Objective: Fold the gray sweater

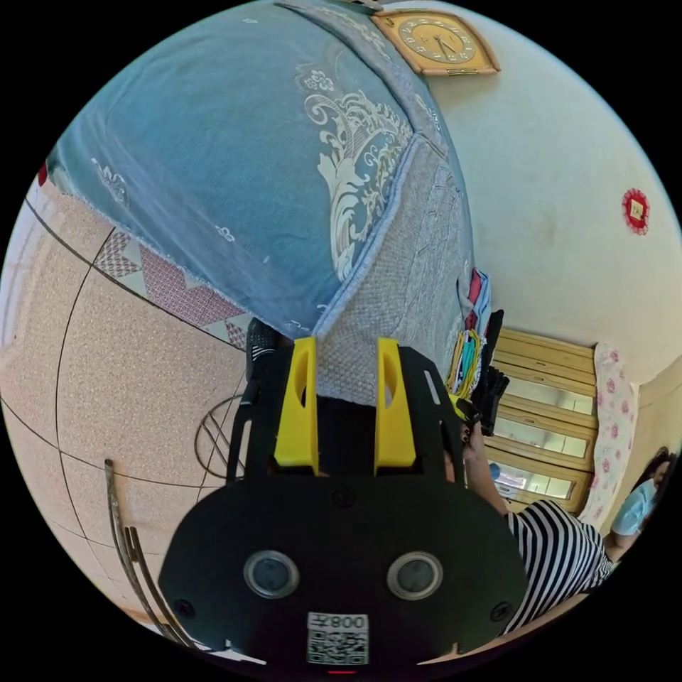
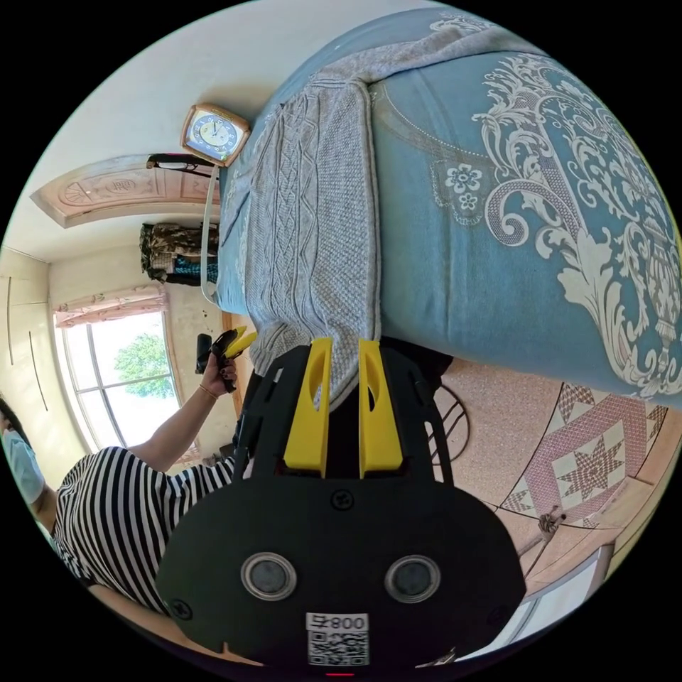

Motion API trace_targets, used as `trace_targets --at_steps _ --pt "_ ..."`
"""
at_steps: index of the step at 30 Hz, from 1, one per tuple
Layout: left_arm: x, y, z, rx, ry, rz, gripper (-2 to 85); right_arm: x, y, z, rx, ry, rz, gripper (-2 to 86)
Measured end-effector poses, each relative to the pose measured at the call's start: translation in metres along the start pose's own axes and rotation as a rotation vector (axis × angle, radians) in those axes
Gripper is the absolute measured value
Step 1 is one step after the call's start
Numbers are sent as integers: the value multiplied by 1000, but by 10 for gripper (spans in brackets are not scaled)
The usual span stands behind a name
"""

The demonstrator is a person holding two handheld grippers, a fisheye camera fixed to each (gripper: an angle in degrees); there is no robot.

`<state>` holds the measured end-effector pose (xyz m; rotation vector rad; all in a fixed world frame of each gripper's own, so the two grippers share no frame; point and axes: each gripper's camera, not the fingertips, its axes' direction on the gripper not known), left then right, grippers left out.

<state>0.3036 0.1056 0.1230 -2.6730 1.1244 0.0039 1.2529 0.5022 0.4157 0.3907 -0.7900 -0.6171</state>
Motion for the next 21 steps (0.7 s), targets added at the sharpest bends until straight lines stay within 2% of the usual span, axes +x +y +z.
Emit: trace_targets --at_steps 10,16,21 --pt "5 -38 45 -62 -79 -15 90 -2 -21 2 -113 169 65 82" --pt "27 -37 54 -71 -73 83 36 4 -22 -1 -96 50 103 38" --pt "46 -9 27 13 -29 154 30 -30 -15 -16 -177 34 -20 27"
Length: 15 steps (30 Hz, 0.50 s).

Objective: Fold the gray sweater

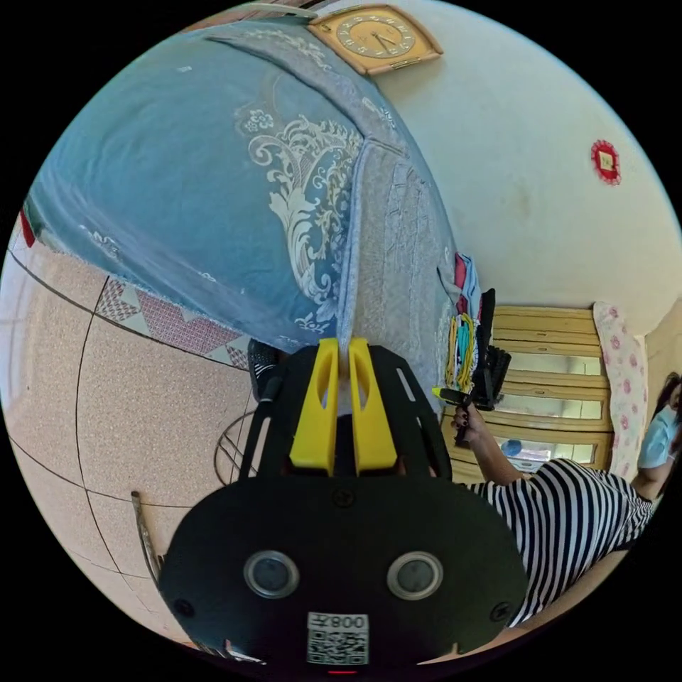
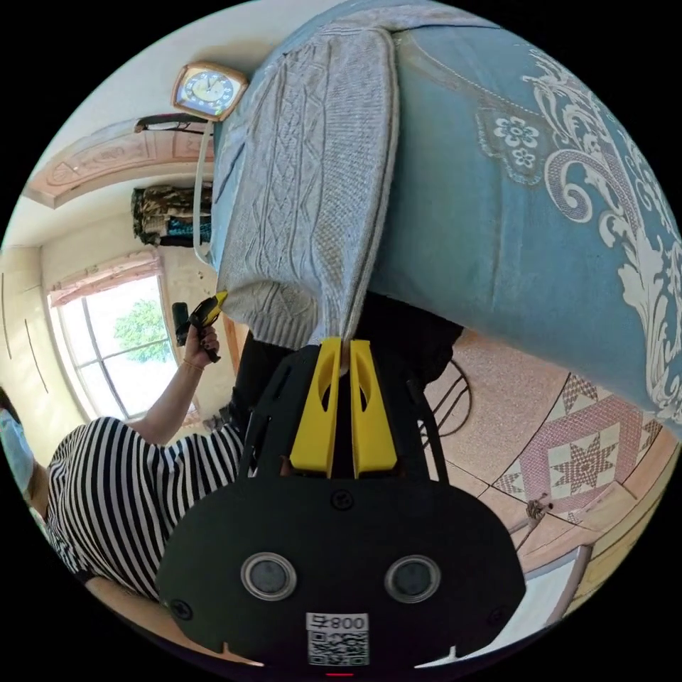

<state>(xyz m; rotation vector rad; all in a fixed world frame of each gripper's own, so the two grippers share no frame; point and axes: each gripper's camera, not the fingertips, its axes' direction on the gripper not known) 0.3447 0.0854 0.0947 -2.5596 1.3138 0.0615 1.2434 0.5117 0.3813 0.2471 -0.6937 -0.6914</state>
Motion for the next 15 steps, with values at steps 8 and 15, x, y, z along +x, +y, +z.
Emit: trace_targets --at_steps 8,15 --pt "8 15 30 15 2 -108 38 1 -4 -2 -24 -195 26 37" --pt "59 -9 38 84 -183 -4 59 -4 -19 -70 202 57 67 64"
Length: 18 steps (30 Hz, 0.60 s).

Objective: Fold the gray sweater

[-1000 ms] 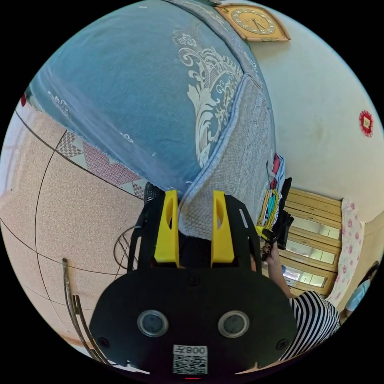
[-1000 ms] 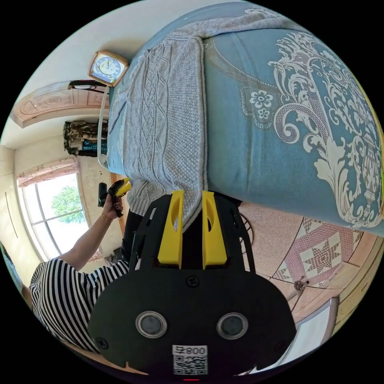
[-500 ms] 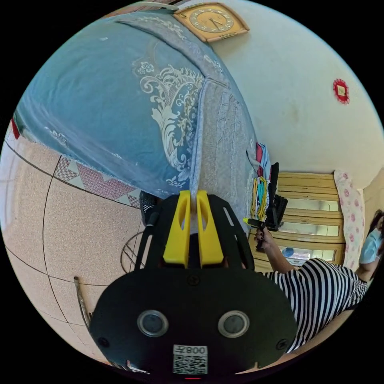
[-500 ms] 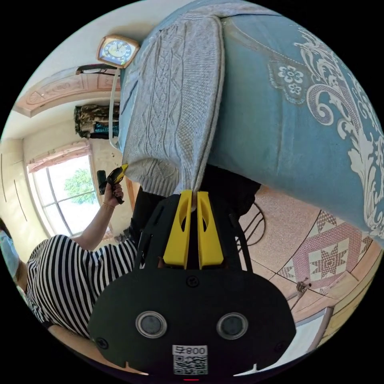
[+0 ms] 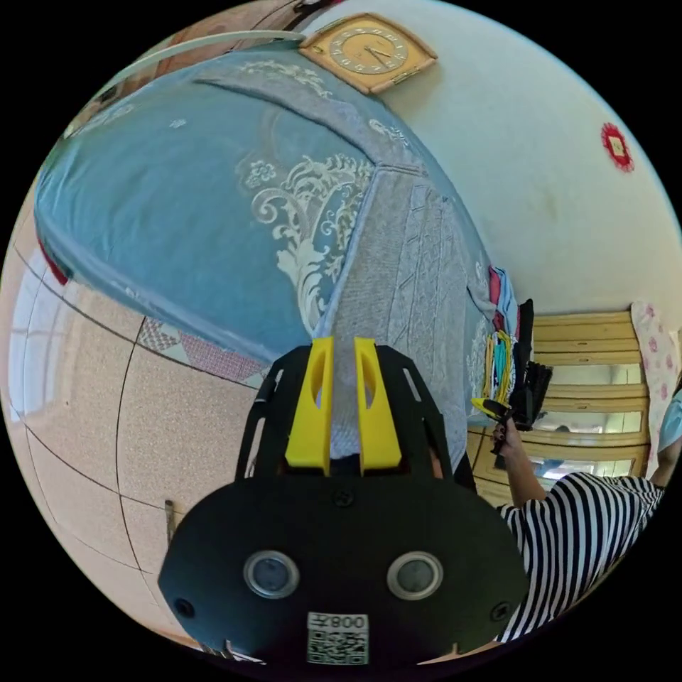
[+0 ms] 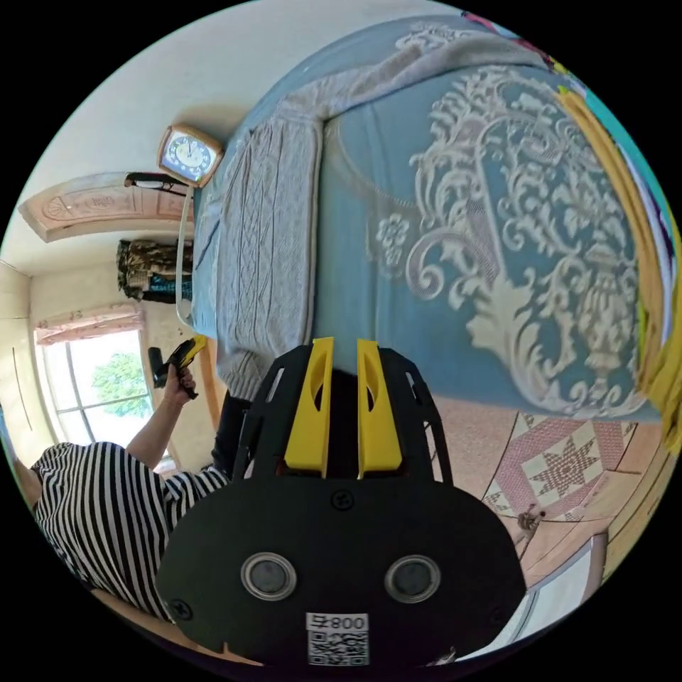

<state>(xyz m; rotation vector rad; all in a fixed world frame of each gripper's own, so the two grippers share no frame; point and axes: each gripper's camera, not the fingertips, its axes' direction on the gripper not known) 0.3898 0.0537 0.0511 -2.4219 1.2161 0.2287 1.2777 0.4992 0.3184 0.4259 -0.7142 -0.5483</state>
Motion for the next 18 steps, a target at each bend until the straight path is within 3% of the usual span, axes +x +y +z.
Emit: trace_targets --at_steps 6,11,18 --pt "129 -74 71 -81 64 393 65 -12 -105 -72 320 243 5 71" --pt "287 -126 183 -206 196 783 71 3 -198 -118 583 378 160 78" --pt "449 -152 303 -271 256 1072 87 31 -272 -115 658 502 293 82"
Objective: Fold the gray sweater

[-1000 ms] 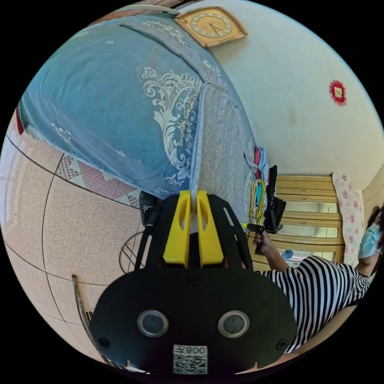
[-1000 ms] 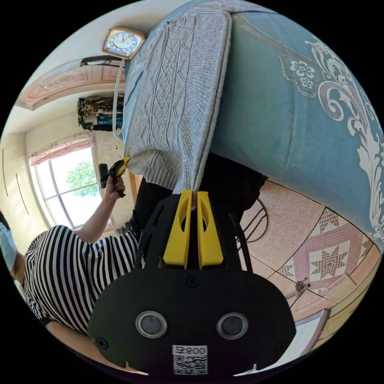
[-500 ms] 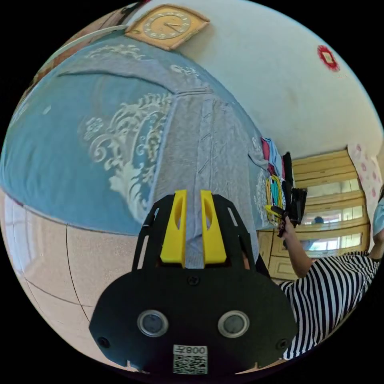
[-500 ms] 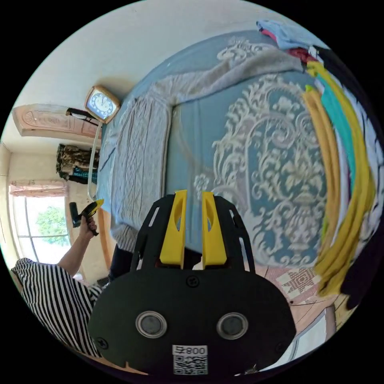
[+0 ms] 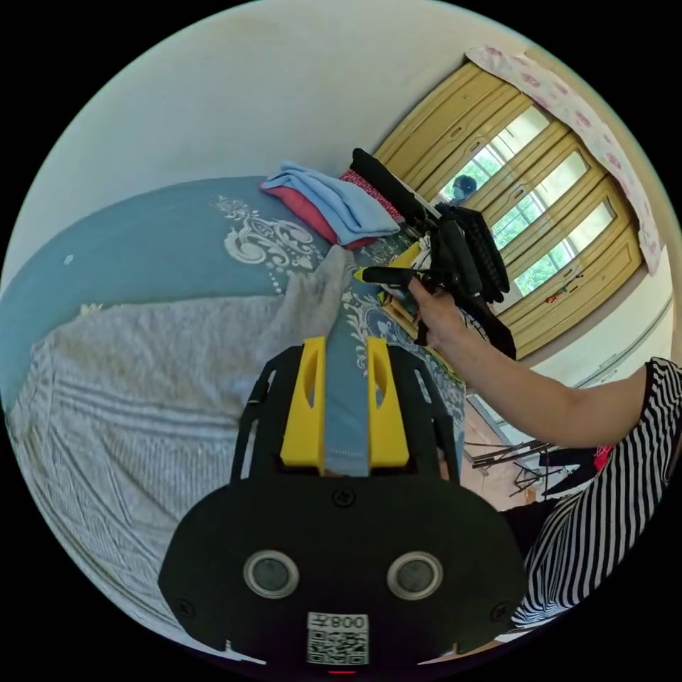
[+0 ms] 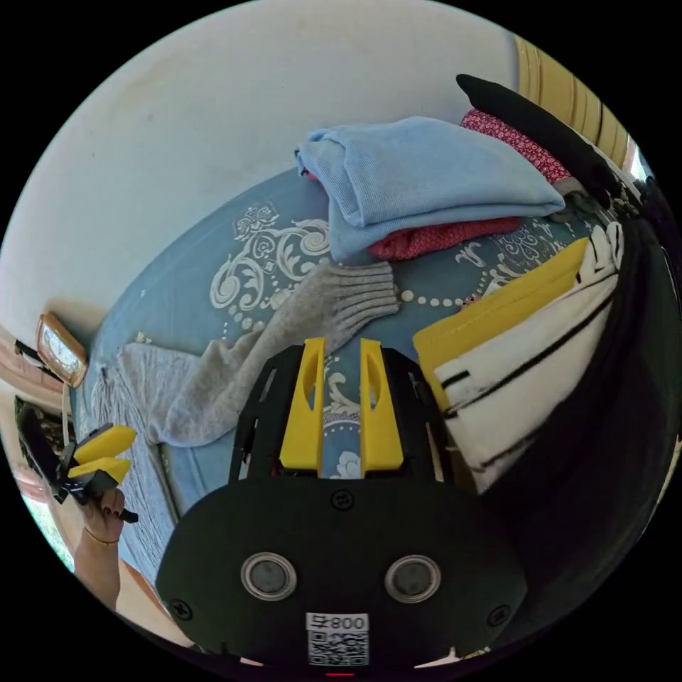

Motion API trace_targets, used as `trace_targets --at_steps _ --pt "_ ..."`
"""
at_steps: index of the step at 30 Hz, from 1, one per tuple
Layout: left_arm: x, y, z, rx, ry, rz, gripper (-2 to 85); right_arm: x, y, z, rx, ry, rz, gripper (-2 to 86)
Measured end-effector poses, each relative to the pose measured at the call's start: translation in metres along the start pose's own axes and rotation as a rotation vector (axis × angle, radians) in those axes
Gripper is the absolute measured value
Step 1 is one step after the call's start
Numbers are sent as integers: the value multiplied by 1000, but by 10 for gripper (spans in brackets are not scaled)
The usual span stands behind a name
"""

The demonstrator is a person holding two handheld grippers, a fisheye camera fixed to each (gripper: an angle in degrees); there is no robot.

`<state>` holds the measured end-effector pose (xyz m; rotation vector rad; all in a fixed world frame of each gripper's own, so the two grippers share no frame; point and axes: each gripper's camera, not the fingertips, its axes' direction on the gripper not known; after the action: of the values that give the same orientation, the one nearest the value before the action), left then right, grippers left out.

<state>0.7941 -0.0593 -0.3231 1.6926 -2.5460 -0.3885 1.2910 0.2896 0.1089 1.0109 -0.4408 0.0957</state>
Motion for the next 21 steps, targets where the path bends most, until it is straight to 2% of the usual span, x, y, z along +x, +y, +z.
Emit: trace_targets --at_steps 5,14,19,21 --pt "10 -101 68 -23 43 99 102 -14 -4 32 37 46 6 80" --pt "43 -224 160 -163 7 217 111 -22 -2 46 101 -54 8 72" --pt "63 -255 197 -321 -54 234 51 -22 1 54 102 -69 18 34" --pt "71 -256 193 -295 -47 246 41 -23 2 58 99 -105 12 23"
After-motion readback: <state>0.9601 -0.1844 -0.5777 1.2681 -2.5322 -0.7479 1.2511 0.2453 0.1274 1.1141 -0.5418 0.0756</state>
